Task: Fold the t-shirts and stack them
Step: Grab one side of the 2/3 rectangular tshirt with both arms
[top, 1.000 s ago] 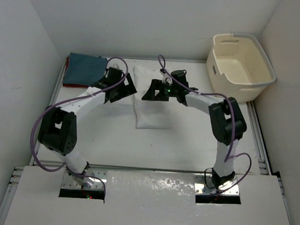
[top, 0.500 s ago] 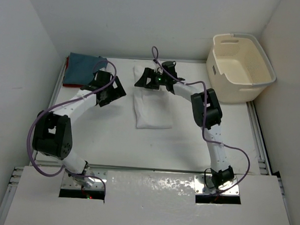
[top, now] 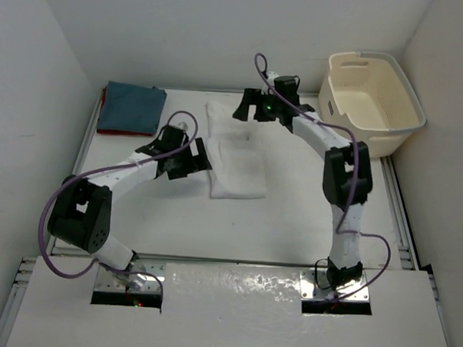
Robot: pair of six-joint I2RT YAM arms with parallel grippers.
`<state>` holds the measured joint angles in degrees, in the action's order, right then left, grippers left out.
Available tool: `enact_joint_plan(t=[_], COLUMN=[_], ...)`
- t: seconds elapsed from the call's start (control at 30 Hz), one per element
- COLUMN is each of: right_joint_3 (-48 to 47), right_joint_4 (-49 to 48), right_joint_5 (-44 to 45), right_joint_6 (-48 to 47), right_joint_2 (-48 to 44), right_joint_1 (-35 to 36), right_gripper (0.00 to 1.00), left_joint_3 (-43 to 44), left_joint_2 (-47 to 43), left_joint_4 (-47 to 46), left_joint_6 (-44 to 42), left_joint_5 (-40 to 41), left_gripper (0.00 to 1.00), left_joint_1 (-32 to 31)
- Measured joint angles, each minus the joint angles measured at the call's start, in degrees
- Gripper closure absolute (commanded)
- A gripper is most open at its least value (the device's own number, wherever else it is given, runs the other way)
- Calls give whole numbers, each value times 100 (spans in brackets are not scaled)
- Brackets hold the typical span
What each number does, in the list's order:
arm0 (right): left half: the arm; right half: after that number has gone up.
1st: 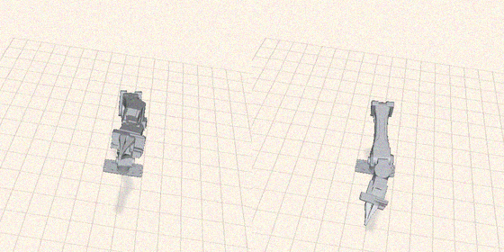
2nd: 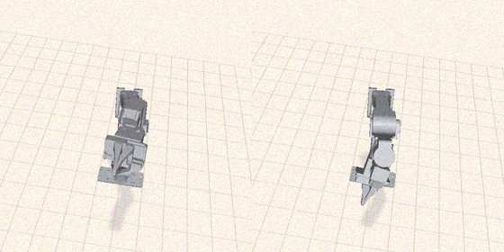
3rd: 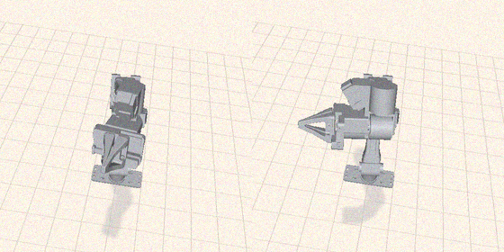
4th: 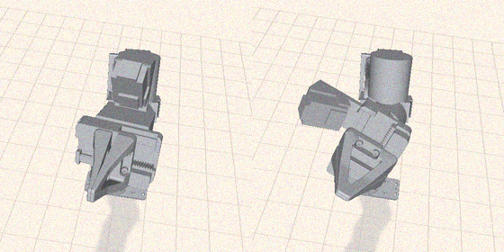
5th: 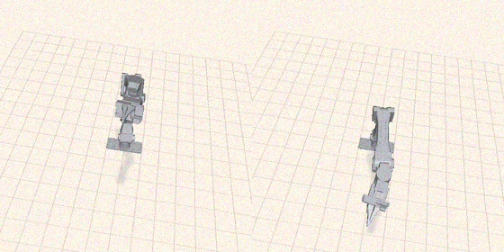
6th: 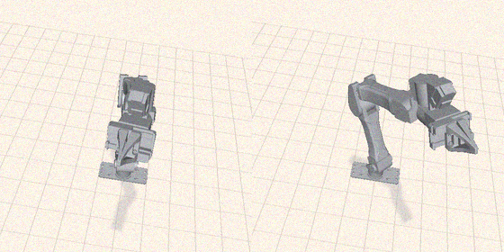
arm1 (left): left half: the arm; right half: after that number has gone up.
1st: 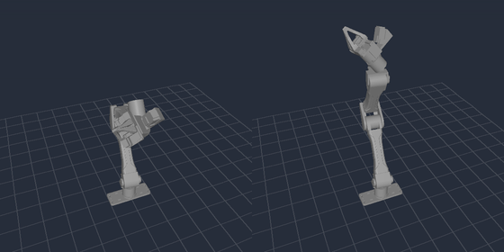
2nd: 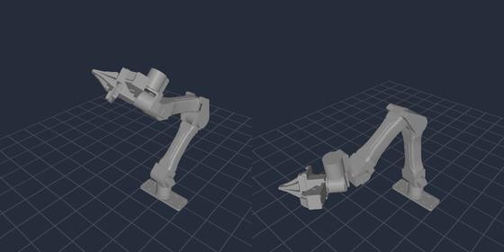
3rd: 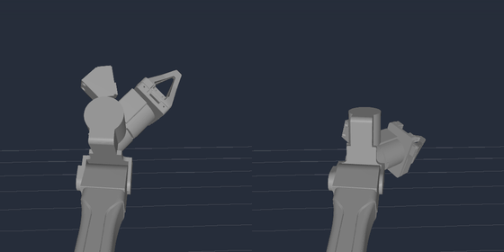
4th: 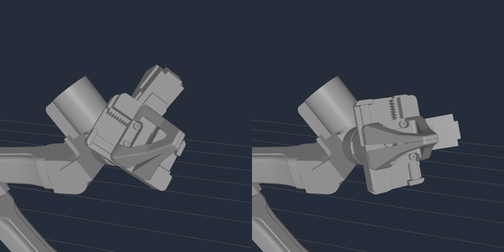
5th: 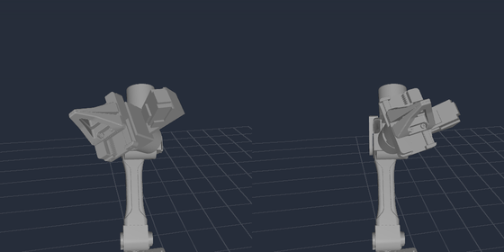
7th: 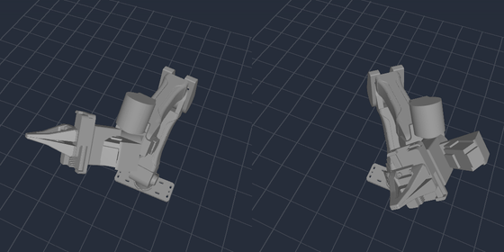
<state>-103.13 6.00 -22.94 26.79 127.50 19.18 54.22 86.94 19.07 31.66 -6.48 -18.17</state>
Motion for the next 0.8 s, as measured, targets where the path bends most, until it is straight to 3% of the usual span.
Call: enact_joint_plan(t=[0.2,0.33,0.53,0.57,0.6,0.73,0.77,0.8], right_joint_3=[2590,4341,6004,6148,6242,6339,6354,6378], right_joint_4=[133,238,267,247,214,-179,-332,-468], right_joint_5=[595,654,293,223,138,-87,-140,-179], right_joint_6=[-398,-407,-74,-9,44,243,299,350], right_joint_2=[-2437,-3495,-3840,-3840,-3838,-3711,-3663,-3609], right_joint_1=[-133,-136,-131,-131,-131,-129,-118,-105], right_gripper=[1,1,1,1,1,3,5,9], left_joint_3=[-402,-658,-903,-929,-944,-966,-977,-988], left_joint_2=[2,81,472,525,581,719,728,748], left_joint_4=[-328,-566,-994,-1034,-1062,-1228,-1268,-1305], left_joint_6=[4,0,-17,-17,-13,-33,-28,-7], left_joint_5=[-251,-420,-697,-732,-763,-813,-796,-800], left_gripper=[2,18,36,42,54,61,72,77], left_joint_1=[-442,-544,-662,-682,-704,-754,-758,-758])
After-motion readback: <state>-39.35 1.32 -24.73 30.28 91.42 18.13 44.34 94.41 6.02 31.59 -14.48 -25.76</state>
